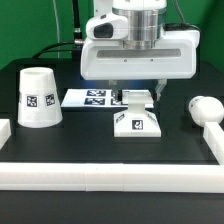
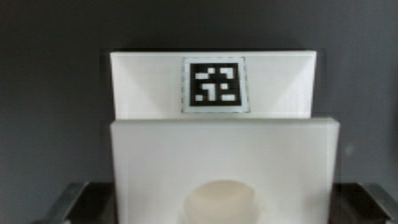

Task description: Assemble lamp

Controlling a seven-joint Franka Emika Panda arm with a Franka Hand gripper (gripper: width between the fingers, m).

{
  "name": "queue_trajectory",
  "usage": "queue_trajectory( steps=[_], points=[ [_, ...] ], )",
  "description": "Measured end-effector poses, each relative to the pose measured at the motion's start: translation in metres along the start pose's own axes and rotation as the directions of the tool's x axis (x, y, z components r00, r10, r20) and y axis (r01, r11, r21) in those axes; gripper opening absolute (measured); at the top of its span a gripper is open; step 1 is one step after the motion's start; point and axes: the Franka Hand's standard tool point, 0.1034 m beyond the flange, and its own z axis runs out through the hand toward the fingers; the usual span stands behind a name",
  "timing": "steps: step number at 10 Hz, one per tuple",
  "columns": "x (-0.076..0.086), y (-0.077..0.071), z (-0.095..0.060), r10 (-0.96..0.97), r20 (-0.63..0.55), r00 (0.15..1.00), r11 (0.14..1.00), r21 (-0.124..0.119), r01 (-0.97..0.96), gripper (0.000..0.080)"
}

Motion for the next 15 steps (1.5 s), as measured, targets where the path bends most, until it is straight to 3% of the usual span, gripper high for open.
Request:
queue_trajectory(
  steps=[4, 9, 12, 15],
  points=[
    [0.046, -0.005, -0.003, -0.003, -0.023, 1.0, 1.0, 0.005, 0.003, 0.0534],
    [0.102, -0.027, -0.007, -0.013, -0.071, 0.997, 1.0, 0.012, 0.014, 0.0534],
    [0.126, -0.046, -0.009, 0.012, -0.087, 0.996, 1.0, 0.019, -0.011, 0.0534],
    [0.134, -0.06, -0.009, -0.006, -0.093, 0.996, 1.0, 0.02, 0.008, 0.0534]
  ],
)
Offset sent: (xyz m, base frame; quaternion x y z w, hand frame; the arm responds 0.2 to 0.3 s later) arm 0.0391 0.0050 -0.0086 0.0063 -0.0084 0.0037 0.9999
